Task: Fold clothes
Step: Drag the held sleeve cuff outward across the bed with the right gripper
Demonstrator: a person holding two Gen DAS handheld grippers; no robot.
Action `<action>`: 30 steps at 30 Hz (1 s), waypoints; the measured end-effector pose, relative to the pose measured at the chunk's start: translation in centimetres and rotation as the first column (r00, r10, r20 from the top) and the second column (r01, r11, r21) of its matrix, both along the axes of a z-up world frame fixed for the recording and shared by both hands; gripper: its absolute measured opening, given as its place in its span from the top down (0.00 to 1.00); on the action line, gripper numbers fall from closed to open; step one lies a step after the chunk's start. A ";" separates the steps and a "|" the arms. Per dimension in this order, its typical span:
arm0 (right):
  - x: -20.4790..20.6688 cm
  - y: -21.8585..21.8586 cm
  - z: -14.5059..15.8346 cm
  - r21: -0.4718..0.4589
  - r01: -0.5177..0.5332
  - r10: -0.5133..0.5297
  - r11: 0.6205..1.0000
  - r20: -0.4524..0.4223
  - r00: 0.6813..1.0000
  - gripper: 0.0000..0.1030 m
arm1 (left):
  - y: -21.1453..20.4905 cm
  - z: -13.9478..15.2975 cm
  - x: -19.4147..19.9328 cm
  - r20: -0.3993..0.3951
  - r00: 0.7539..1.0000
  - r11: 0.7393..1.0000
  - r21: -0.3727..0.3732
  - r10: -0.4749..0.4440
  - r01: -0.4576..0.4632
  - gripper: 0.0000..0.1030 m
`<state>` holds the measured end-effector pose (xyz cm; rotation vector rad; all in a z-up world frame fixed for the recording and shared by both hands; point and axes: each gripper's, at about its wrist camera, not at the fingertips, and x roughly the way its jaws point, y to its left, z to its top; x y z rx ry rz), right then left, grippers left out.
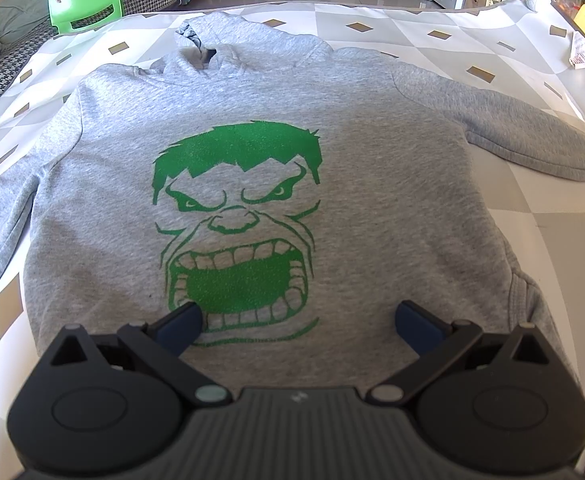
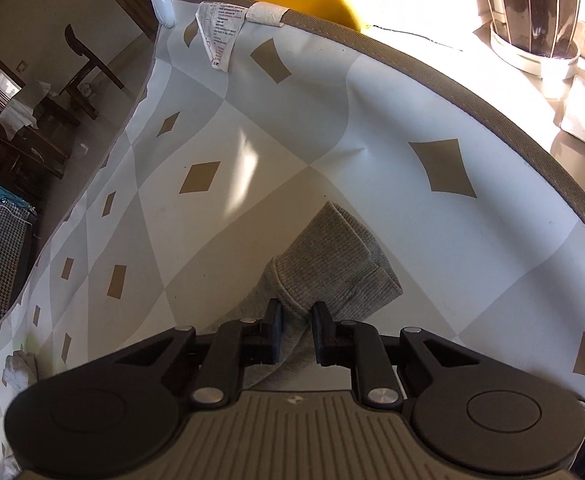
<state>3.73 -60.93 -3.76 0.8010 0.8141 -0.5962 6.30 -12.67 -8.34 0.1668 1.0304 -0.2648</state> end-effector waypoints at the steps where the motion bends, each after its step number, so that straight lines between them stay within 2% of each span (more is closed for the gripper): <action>1: 0.0 0.1 0.2 -0.010 0.000 0.000 1.000 0.002 1.000 0.87 | 0.0 0.0 0.0 0.000 1.000 1.000 0.000 0.000 0.000 0.00; 5: -0.2 1.0 3.0 -0.104 -0.023 0.031 0.994 0.077 0.997 0.88 | 0.1 0.0 0.0 0.001 1.000 1.000 -0.001 -0.002 0.002 0.00; 7: -0.7 1.4 4.7 -0.121 -0.026 0.043 0.992 0.137 0.990 0.88 | 0.1 0.0 0.0 0.000 1.000 1.000 -0.001 -0.003 0.003 0.00; 9: -1.1 1.7 5.8 -0.142 -0.035 0.058 0.989 0.158 0.986 0.88 | 0.1 0.0 0.1 -0.001 1.000 1.000 -0.002 -0.002 0.002 0.00; 11: -0.8 2.2 5.7 -0.205 -0.094 0.116 0.974 0.097 0.988 0.88 | 0.0 0.0 0.1 0.000 1.000 1.000 -0.002 -0.004 0.004 0.00; 12: -0.4 2.3 4.9 -0.213 -0.128 0.136 0.969 0.023 0.991 0.88 | 0.0 0.0 0.1 0.001 1.000 1.000 -0.002 -0.004 0.004 0.00; 15: 0.3 2.0 2.1 -0.148 -0.177 0.152 0.973 -0.168 0.974 0.87 | 0.0 0.0 0.0 0.003 1.000 1.000 -0.002 -0.005 0.005 0.00; 18: 0.3 1.8 1.1 -0.105 -0.220 0.193 0.970 -0.224 0.955 0.87 | 0.1 -0.1 0.0 0.006 1.000 1.000 -0.003 -0.009 0.009 0.00; 22: 0.0 1.9 0.9 -0.110 -0.245 0.210 0.963 -0.261 0.942 0.87 | 0.1 -0.1 -0.1 0.008 1.000 1.000 -0.004 -0.010 0.010 0.00; 24: -0.1 1.9 0.8 -0.122 -0.253 0.211 0.960 -0.282 0.936 0.84 | 0.1 -0.1 -0.1 0.009 1.000 1.000 -0.003 -0.009 0.009 0.00; 27: -0.2 2.0 0.4 -0.147 -0.280 0.213 0.949 -0.359 0.909 0.73 | 0.1 -0.1 -0.1 0.012 1.000 1.000 -0.005 -0.012 0.012 0.00; 28: -0.4 1.8 0.4 -0.152 -0.268 0.196 0.951 -0.371 0.908 0.69 | 0.1 -0.1 -0.1 0.012 1.000 1.000 -0.005 -0.013 0.013 0.00; 30: -0.9 1.2 1.2 -0.181 -0.226 0.150 0.957 -0.360 0.921 0.69 | 0.2 -0.1 -0.1 0.014 1.000 1.000 -0.005 -0.013 0.013 0.00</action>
